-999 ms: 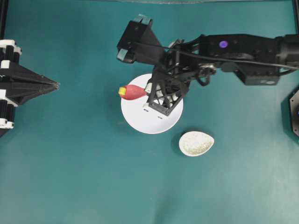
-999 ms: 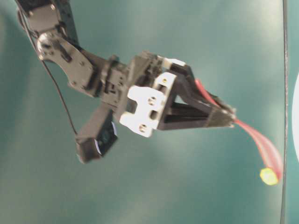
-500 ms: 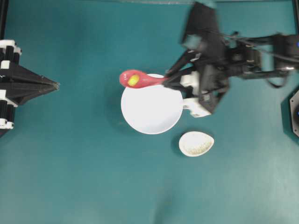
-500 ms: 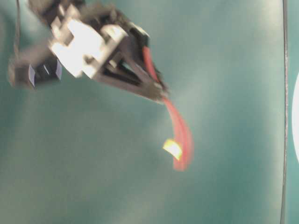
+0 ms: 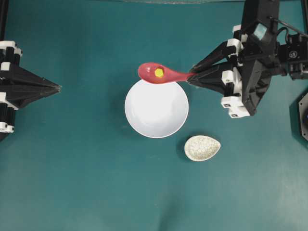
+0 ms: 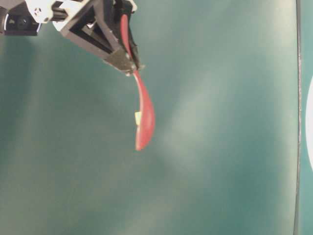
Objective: Scoop the yellow hexagonal prism block from the bowl with a spoon using the right arm.
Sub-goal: 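Lift the spoon holding the block up and out of the bowl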
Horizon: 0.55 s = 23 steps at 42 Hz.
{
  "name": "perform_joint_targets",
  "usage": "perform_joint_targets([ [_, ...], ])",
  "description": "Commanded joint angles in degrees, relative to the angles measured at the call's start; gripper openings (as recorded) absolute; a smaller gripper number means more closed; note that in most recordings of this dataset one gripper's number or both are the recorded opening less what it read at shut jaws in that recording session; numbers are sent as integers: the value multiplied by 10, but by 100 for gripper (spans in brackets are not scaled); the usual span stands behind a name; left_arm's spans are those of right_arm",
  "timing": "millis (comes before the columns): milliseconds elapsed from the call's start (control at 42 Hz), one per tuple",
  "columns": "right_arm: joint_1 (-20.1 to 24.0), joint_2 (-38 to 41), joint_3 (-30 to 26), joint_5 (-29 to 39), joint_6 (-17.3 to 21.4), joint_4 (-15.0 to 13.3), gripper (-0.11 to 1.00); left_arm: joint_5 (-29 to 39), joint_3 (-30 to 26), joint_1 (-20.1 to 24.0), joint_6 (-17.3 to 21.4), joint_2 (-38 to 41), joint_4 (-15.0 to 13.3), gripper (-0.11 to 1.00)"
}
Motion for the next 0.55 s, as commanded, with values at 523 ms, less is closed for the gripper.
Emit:
perform_joint_targets([
  [523, 1, -3, -11, 0, -4, -5, 21, 4, -12, 0, 4, -7, 3, 0],
])
